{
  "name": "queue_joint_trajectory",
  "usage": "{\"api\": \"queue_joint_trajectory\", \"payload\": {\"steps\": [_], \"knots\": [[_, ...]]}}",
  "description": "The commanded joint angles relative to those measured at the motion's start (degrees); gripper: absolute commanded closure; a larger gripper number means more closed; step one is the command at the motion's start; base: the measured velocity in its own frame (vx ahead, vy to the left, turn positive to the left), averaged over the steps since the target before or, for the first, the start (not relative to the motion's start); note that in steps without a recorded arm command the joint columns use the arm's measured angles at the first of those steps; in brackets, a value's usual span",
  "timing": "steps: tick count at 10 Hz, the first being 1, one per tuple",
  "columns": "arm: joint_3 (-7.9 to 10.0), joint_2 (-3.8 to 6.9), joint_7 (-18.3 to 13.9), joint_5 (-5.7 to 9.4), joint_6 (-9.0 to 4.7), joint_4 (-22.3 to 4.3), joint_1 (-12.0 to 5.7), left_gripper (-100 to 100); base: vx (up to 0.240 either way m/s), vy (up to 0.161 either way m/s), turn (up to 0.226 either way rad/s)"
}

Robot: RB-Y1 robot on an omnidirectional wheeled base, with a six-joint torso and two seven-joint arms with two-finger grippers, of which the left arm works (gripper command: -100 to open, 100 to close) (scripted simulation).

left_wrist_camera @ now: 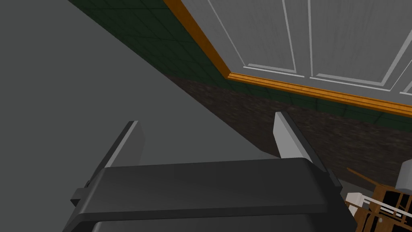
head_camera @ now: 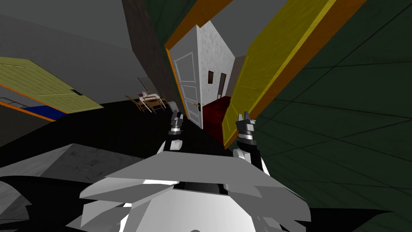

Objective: Push the door open

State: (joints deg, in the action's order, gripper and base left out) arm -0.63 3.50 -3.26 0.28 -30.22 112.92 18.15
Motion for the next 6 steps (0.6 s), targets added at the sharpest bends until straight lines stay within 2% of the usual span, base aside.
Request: {"api": "queue_joint_trajectory", "payload": {"steps": [1,6], "knots": [[0.36,0.37,0.1,0.12,0.1,-2.1,-1.19,-100,0.069,0.101,-0.117],[1.23,0.95,0.7,0.27,1.0,-8.6,-5.12,-100,0.078,0.116,-0.137]]}}
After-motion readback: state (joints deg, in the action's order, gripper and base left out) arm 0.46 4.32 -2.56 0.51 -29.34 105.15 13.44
